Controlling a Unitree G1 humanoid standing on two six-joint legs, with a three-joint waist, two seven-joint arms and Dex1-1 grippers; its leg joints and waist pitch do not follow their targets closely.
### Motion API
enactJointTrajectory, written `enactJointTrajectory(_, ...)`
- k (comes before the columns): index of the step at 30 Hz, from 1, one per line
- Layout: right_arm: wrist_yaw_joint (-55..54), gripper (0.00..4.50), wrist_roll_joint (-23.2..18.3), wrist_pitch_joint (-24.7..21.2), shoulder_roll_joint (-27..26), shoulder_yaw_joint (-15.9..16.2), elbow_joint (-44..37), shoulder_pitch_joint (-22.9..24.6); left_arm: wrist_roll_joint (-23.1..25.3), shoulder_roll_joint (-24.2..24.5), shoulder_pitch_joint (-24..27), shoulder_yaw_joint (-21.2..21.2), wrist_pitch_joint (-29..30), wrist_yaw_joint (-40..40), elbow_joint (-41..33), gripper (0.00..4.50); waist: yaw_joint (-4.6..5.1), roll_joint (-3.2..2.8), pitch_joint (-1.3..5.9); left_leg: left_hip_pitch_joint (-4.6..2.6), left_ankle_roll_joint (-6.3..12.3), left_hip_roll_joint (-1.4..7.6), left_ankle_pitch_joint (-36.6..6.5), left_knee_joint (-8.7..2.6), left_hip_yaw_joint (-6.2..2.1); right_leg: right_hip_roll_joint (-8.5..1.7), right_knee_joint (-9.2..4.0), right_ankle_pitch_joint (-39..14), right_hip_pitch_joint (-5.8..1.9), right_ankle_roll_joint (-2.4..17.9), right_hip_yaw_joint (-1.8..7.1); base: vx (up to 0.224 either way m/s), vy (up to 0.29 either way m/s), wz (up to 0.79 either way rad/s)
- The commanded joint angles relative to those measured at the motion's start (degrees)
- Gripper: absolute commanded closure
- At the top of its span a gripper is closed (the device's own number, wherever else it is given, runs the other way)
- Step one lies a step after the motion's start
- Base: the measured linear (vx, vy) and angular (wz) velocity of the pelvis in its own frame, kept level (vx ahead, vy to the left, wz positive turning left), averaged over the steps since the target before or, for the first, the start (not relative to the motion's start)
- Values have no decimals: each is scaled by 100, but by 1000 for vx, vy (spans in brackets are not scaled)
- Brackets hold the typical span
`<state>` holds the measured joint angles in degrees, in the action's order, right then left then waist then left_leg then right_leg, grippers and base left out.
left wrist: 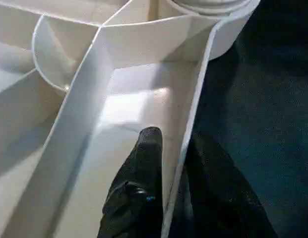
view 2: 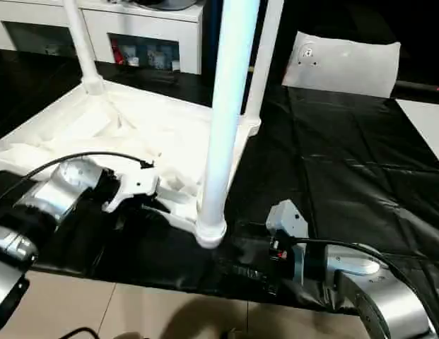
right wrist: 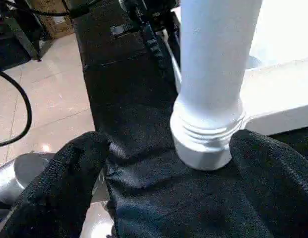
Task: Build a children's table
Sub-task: Rotate table base, then rotate leg to tighten
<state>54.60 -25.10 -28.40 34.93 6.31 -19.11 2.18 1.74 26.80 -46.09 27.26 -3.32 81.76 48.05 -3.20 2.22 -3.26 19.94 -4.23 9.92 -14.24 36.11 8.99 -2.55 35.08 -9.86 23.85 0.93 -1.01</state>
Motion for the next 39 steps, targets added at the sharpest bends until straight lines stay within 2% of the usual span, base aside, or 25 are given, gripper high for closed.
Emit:
enactJointTrajectory(1,3,0,19,69,51,-31,11,-53,-107,-35,-91,36,377,419,-86,402,-41,0,353,18,196,285,-232,-483,-52,-536,-328,-703,-395,1411,250,0,0,0)
enactJointTrajectory(4,-36,0,57,112,23,-38,50,-103,-19,-57,-68,140,631,652,-146,426,-41,-8,350,14,208,290,-238,-488,-46,-541,-335,-727,-397,1444,253,0,0,0)
enactJointTrajectory(5,-63,0,78,142,11,-40,61,-117,9,-64,-29,160,641,650,-160,426,-41,-27,351,15,207,287,-250,-487,-49,-538,-337,-740,-399,1448,252,0,0,0)
enactJointTrajectory(6,-78,0,87,156,3,-45,66,-121,14,-70,-6,158,640,623,-162,432,-35,-16,349,16,201,293,-295,-492,-47,-537,-347,-778,-398,1449,251,0,0,0)
enactJointTrajectory(8,-166,0,136,235,-51,-80,94,-137,78,-126,144,70,666,240,-126,444,-29,-23,345,16,183,296,-351,-492,-47,-535,-350,-804,-402,1466,249,0,0,0)
enactJointTrajectory(9,-188,0,154,260,-64,-84,103,-146,122,-143,181,37,686,88,-106,448,-22,-47,332,7,163,298,-462,-498,-47,-527,-369,-915,-392,1469,246,0,0,0)
enactJointTrajectory(11,-278,0,158,303,-137,-130,136,-179,344,-163,329,-43,694,-639,-30,450,-14,-42,296,-13,124,296,-745,-520,-50,-526,-424,-1391,-379,1396,241,0,0,0)
enactJointTrajectory(12,-294,0,159,312,-151,-134,141,-189,333,-189,364,-111,765,-803,-32,450,-1,-48,250,-35,67,290,-1078,-548,-57,-523,-490,-2013,-365,1250,238,0,0,0)
enactJointTrajectory(13,-320,0,161,325,-175,-137,149,-207,251,-269,441,-303,993,-1162,-64,450,9,-28,244,-63,12,285,-1292,-549,-78,-540,-530,-2569,-354,1078,236,0,0,0)
enactJointTrajectory(15,-335,0,169,345,-189,-132,156,-218,163,-323,508,-443,1175,-1359,-130,450,42,-18,253,-46,19,272,-1304,-562,-108,-538,-564,-2934,-362,865,225,0,0,0)
enactJointTrajectory(16,-351,0,179,364,-205,-131,169,-232,95,-359,579,-538,1303,-1482,-218,450,77,7,264,-20,48,264,-1251,-564,-121,-540,-563,-3025,-367,755,221,0,0,0)
enactJointTrajectory(18,-398,0,210,410,-235,-132,200,-258,-3,-403,709,-668,1424,-1626,-392,450,125,13,270,21,84,255,-1162,-567,-135,-545,-578,-3119,-379,640,213,0,0,0)
enactJointTrajectory(19,-469,0,253,448,-275,-141,257,-313,-80,-433,884,-747,1436,-1682,-634,450,146,64,268,25,114,246,-1137,-558,-126,-531,-592,-3165,-367,602,213,0,0,0)
enactJointTrajectory(20,-561,0,309,470,-312,-154,326,-378,-140,-446,1069,-789,1433,-1682,-898,450,168,42,266,10,154,242,-1125,-548,-122,-532,-597,-3242,-336,588,220,0,0,0)
enactJointTrajectory(21,-606,0,335,481,-327,-159,367,-414,-163,-449,1155,-797,1432,-1679,-1026,450,194,51,267,10,190,233,-1105,-540,-112,-525,-610,-3306,-317,587,220,0,0,0)
enactJointTrajectory(23,-737,0,454,522,-338,-181,584,-578,-229,-385,1504,-688,1089,-1399,-1540,450,225,46,276,-1,231,245,-1064,-546,-106,-511,-601,-3240,-289,629,223,0,0,0)
enactJointTrajectory(24,-737,0,454,522,-338,-181,584,-578,-229,-385,1504,-688,1089,-1399,-1540,450,224,38,294,2,257,261,-993,-548,-99,-508,-576,-3004,-294,677,233,0,0,0)
enactJointTrajectory(25,-772,0,502,550,-336,-181,705,-678,-222,-340,1635,-631,970,-1300,-1726,450,216,34,315,-25,283,274,-920,-542,-80,-496,-545,-2649,-274,786,235,0,0,0)
enactJointTrajectory(26,-786,0,531,563,-341,-182,765,-729,-213,-319,1690,-609,951,-1294,-1810,450,225,30,323,-7,293,276,-849,-543,-80,-494,-513,-2418,-298,864,235,0,0,0)
enactJointTrajectory(28,-769,0,551,580,-353,-175,930,-895,-101,-170,1722,-428,706,-1025,-1868,450,221,42,352,14,389,260,-506,-523,-54,-486,-437,-1620,-339,1091,232,0,0,0)
enactJointTrajectory(31,-579,0,547,672,-331,-96,1093,-1051,45,-51,1723,-326,477,-791,-1876,450,204,29,357,15,483,252,-294,-507,-26,-499,-395,-1143,-370,1239,233,0,0,0)
enactJointTrajectory(33,-216,0,518,848,-305,34,1305,-1198,256,65,1653,-183,317,-678,-1782,450,210,38,361,24,522,255,-266,-507,-25,-505,-380,-1021,-393,1298,223,0,0,0)
enactJointTrajectory(35,59,0,479,976,-282,112,1492,-1305,480,162,1572,-24,220,-643,-1691,450,208,57,349,8,549,264,-309,-506,-12,-508,-395,-1061,-377,1324,218,0,0,0)
enactJointTrajectory(36,145,0,484,1026,-268,137,1561,-1342,550,190,1547,23,204,-646,-1675,450,201,33,344,-2,531,281,-349,-515,-14,-515,-390,-1094,-374,1348,211,0,0,0)
enactJointTrajectory(39,356,0,561,1182,-235,211,1855,-1511,699,213,1440,88,190,-801,-1604,450,193,57,336,-29,450,289,-460,-519,-3,-511,-407,-1218,-362,1348,199,0,0,0)
